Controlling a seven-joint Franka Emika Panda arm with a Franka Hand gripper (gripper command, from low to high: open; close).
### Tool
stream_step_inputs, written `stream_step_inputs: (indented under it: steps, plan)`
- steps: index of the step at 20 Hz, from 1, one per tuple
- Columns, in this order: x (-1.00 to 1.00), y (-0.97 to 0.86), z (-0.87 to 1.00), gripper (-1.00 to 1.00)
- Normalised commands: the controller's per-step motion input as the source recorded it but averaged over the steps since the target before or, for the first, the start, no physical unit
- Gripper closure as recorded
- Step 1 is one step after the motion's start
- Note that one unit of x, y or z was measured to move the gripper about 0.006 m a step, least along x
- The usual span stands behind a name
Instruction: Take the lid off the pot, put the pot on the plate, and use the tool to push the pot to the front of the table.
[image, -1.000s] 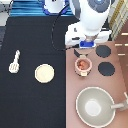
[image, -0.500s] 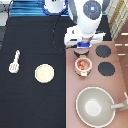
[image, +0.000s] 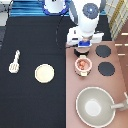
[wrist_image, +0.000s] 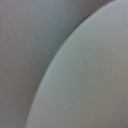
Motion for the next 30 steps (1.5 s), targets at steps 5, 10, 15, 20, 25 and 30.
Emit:
stream_step_inputs:
  steps: [5,10,15,20,25,30]
  plan:
    - [0.00,-0.03,-0.04,-1.00]
    - [-0.15,0.25,0.76,-1.00]
    - [-0.07,0.16,0.86,-1.00]
    - [0.06,0.02,0.91,-1.00]
    - [0.73,-0.36,0.70,-1.00]
    - [0.75,-0.38,0.56,-1.00]
